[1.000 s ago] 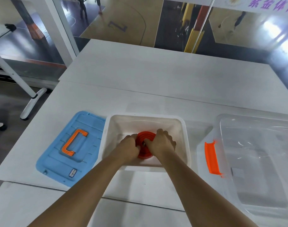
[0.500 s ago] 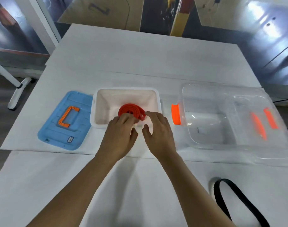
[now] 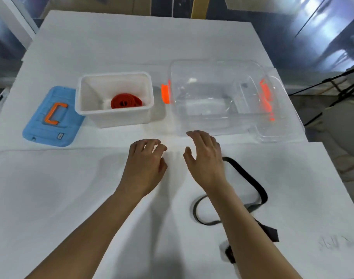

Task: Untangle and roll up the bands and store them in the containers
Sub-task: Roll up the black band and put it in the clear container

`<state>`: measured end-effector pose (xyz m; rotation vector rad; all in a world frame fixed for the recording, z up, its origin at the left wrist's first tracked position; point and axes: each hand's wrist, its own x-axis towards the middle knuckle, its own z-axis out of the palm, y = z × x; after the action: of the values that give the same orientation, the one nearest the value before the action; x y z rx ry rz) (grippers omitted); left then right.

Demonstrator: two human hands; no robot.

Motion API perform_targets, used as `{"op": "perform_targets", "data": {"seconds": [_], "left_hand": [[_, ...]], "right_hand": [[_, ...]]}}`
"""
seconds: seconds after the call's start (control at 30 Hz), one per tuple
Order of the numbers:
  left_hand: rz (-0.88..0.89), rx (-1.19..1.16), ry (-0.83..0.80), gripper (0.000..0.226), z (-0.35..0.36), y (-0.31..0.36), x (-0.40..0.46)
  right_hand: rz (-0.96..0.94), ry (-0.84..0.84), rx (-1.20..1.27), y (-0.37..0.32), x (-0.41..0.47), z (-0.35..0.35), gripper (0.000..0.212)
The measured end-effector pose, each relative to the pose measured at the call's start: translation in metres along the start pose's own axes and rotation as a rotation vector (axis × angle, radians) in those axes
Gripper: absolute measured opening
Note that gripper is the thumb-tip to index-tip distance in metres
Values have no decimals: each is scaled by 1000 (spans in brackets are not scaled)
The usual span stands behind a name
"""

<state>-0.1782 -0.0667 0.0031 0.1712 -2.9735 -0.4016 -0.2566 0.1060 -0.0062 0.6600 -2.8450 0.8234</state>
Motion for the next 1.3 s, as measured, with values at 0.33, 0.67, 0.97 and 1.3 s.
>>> {"op": "perform_targets", "data": {"seconds": [0.33,0.67,0.97,1.3], "left_hand": [[3,-1,-45,35,62,123,-85],[158,-45,-436,75,134,214,-132],[230,41,-614,63,165,241,-154],[123,-11,-588,40,132,238,-139]], "right_hand": [[32,-86,-49,115,-115,-66,41],[189,-254,-113,207,-208,-87,40],[324,-539,-106,235,-238,-90,19],[581,-353,611,200,-174,-158,35]]}}
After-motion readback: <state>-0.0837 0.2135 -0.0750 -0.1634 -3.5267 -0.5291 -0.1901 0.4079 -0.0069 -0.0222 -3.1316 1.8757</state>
